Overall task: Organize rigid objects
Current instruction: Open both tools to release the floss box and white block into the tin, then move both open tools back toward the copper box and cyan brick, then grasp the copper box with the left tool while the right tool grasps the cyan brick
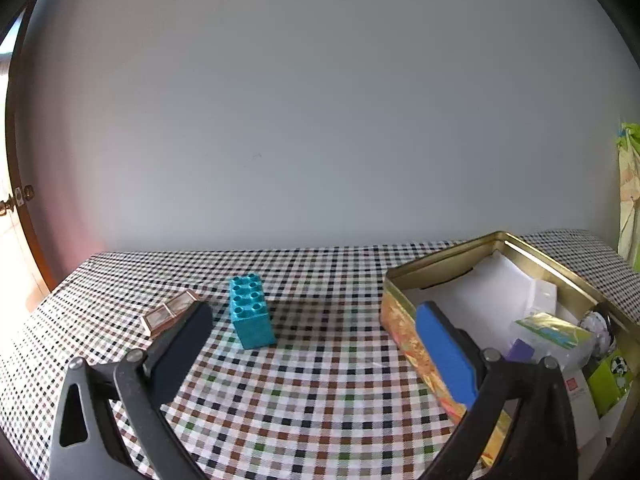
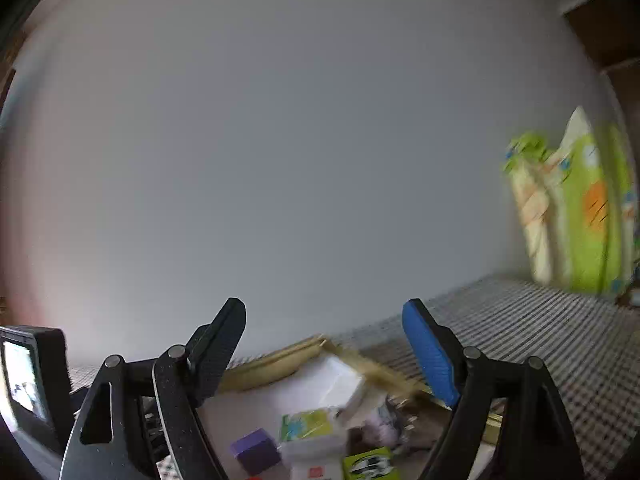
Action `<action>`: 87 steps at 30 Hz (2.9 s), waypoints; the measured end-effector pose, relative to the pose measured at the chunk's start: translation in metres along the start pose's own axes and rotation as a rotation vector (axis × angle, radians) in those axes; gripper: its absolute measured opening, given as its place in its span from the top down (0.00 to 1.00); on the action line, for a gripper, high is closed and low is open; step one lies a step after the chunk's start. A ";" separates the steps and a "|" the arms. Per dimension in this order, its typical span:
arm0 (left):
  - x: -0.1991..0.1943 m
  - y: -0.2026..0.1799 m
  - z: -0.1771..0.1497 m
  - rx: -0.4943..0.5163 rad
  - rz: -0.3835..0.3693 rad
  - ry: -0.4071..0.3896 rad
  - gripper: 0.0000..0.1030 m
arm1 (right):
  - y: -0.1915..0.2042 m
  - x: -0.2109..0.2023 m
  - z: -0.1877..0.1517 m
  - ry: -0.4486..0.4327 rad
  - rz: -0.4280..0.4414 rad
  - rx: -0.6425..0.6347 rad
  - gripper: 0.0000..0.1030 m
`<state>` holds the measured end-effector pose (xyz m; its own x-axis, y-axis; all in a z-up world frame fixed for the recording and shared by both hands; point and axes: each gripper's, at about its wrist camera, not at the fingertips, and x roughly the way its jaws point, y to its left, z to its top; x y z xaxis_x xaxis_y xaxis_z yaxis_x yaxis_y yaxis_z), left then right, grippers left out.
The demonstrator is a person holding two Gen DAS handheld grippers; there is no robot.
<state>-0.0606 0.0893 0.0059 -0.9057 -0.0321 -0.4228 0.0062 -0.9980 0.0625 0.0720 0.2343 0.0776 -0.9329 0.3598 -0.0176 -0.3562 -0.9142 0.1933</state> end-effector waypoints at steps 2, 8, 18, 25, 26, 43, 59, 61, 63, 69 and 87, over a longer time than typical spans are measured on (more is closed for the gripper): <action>-0.003 0.001 -0.001 0.012 0.010 -0.014 0.00 | 0.002 -0.006 0.000 -0.051 -0.047 -0.013 0.17; -0.005 0.012 0.000 0.021 0.008 -0.038 0.00 | 0.007 -0.019 -0.001 -0.098 -0.088 -0.013 0.16; -0.004 0.051 -0.002 -0.004 0.006 -0.012 0.00 | 0.056 -0.036 -0.017 -0.085 -0.011 -0.072 0.16; 0.006 0.078 -0.004 -0.001 0.033 0.008 0.00 | 0.088 -0.026 -0.027 -0.008 0.046 -0.078 0.16; 0.008 0.083 -0.004 -0.007 0.036 0.014 0.00 | 0.093 -0.023 -0.029 0.009 0.054 -0.079 0.16; 0.031 0.145 -0.005 -0.056 0.097 0.056 0.00 | 0.152 0.021 -0.054 0.205 0.112 -0.102 0.16; 0.073 0.223 -0.008 -0.201 0.217 0.218 0.00 | 0.211 0.073 -0.079 0.438 0.215 -0.145 0.16; 0.077 0.224 -0.009 -0.202 0.217 0.235 0.00 | 0.219 0.085 -0.085 0.491 0.224 -0.147 0.16; 0.083 0.227 -0.007 -0.196 0.210 0.249 0.00 | 0.228 0.099 -0.091 0.544 0.241 -0.147 0.16; 0.095 0.225 -0.006 -0.190 0.181 0.284 0.00 | 0.254 0.143 -0.122 0.746 0.275 -0.165 0.25; 0.147 0.189 0.009 0.016 -0.014 0.339 0.01 | 0.233 0.167 -0.140 0.766 0.281 -0.086 0.67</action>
<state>-0.1962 -0.1038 -0.0366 -0.7131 -0.0371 -0.7001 -0.0141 -0.9976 0.0672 -0.1739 0.0551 -0.0175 -0.7544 -0.0837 -0.6511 -0.0773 -0.9736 0.2147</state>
